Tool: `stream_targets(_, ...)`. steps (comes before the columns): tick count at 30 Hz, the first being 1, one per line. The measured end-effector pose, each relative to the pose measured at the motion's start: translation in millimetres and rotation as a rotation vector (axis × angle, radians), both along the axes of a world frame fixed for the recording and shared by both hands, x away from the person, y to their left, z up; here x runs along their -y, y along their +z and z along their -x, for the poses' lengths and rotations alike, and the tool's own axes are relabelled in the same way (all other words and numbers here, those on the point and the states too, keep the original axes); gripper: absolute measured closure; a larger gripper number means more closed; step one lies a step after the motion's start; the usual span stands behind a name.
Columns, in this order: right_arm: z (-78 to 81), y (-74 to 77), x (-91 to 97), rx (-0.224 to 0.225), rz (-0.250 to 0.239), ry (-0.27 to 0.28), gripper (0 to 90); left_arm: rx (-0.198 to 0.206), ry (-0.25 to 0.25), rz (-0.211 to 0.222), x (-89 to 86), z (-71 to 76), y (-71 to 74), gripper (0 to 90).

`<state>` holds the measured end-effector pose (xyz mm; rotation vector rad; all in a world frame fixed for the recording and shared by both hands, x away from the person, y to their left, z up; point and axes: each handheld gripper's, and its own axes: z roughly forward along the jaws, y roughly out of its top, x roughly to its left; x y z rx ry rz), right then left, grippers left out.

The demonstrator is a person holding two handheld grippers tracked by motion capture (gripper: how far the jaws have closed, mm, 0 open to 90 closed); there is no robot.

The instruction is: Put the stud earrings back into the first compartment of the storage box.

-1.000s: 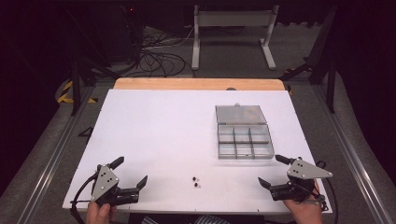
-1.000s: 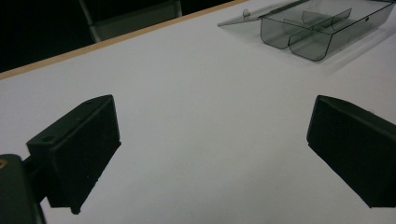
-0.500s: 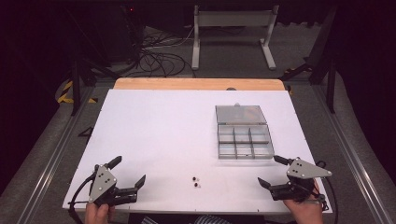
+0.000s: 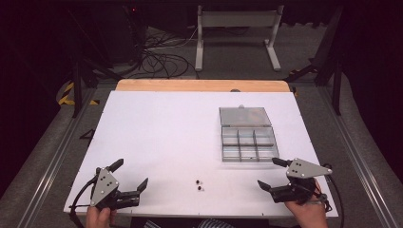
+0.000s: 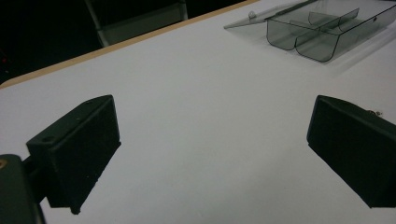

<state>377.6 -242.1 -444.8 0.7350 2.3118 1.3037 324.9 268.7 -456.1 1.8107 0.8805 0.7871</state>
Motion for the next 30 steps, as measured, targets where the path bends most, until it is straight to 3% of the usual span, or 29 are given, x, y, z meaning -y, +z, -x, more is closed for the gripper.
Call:
stream_targets(12, -7.7, 14.3, -37.5, -0.006, 0.017, 0.069, 13.0, -0.003, -0.005, -0.016, -0.2, -0.4, 0.0, 3.0)
stream_targets(30, -19.4, 20.1, -92.6, -0.015, 0.03, 0.181, 13.7, -0.01, -0.005, -0.016, 0.3, -0.7, -0.4, 3.0)
